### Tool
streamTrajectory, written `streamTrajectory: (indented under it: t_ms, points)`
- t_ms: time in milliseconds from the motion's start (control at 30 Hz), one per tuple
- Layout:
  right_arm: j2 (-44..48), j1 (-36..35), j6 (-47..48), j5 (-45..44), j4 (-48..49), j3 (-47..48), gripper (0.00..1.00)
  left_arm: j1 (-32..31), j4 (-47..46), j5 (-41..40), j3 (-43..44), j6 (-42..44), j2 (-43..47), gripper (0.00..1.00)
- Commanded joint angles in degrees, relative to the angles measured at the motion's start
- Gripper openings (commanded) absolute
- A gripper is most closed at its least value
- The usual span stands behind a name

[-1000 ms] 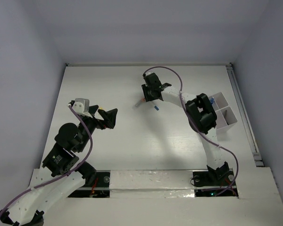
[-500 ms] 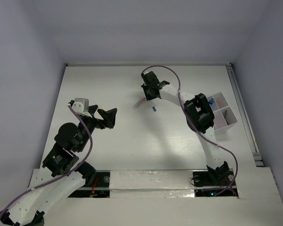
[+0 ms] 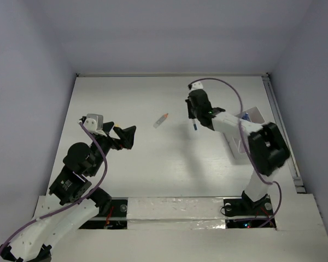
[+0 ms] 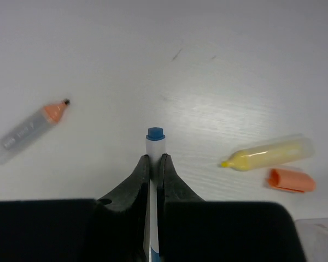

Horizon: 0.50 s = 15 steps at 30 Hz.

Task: Sort the stationery into containers
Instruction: Pick up the pen from the center of the board, then place the pen in the storage box.

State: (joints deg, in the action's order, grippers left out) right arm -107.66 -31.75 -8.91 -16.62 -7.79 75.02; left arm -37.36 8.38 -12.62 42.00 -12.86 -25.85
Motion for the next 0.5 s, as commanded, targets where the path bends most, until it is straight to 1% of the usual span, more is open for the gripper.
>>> streamTrajectory:
  t_ms: [0, 33, 67, 100, 133, 167, 200, 233, 267, 300, 367, 400, 467]
  points:
    - [14.55, 2.20, -1.99, -11.38, 22.69, -14.22, 0.00, 0.45, -2.76, 0.49, -0.34, 0.65, 0.71, 0.99]
    - [20.32, 2.91, -3.04, -13.15, 24.91, -17.86, 0.00, 0.45, -2.76, 0.67, -0.34, 0.65, 0.88, 0.99]
    - [23.08, 4.05, -3.22, -15.09, 27.28, -21.38, 0.00, 0.45, -2.76, 0.76, -0.34, 0.65, 1.06, 0.99]
    - [25.89, 4.06, -3.22, -19.46, 31.04, -24.80, 0.00, 0.45, -2.76, 0.76, -0.34, 0.65, 1.23, 0.99]
    - [28.62, 5.02, -3.22, -21.50, 32.39, -30.84, 0.00, 0.45, -2.76, 0.76, -0.34, 0.65, 1.41, 0.99]
    - [33.86, 5.55, -3.22, -23.61, 33.79, -33.69, 0.00, 0.45, -2.76, 0.84, -0.34, 0.56, 1.67, 0.99]
    - [36.35, 6.51, -3.31, -27.29, 35.72, -36.33, 0.00, 0.45, -2.76, 1.02, -0.42, 0.56, 1.85, 0.99]
    - [38.81, 7.04, -3.40, -28.98, 36.26, -40.96, 0.00, 0.45, -2.76, 1.02, -0.43, 0.56, 2.03, 0.99]
    - [43.54, 7.57, -2.96, -30.47, 37.40, -43.19, 0.00, 0.45, -2.76, 1.11, -0.34, 0.47, 2.29, 0.99]
    - [45.76, 8.19, -2.35, -33.71, 39.85, -45.30, 0.00, 0.45, -2.84, 1.11, -0.34, 0.47, 2.38, 0.99]
    - [49.63, 8.71, 0.63, -36.80, 41.88, -50.21, 0.00, 0.45, -2.76, 1.11, -0.43, 0.56, 2.73, 0.99]
    - [52.87, 8.72, 2.91, -37.86, 43.72, -51.37, 0.00, 0.45, -2.76, 1.20, -0.34, 0.47, 2.90, 0.99]
    - [55.17, 9.25, 5.47, -38.66, 45.23, -53.74, 0.00, -0.07, -2.76, 1.20, -0.34, 0.56, 3.26, 0.99]
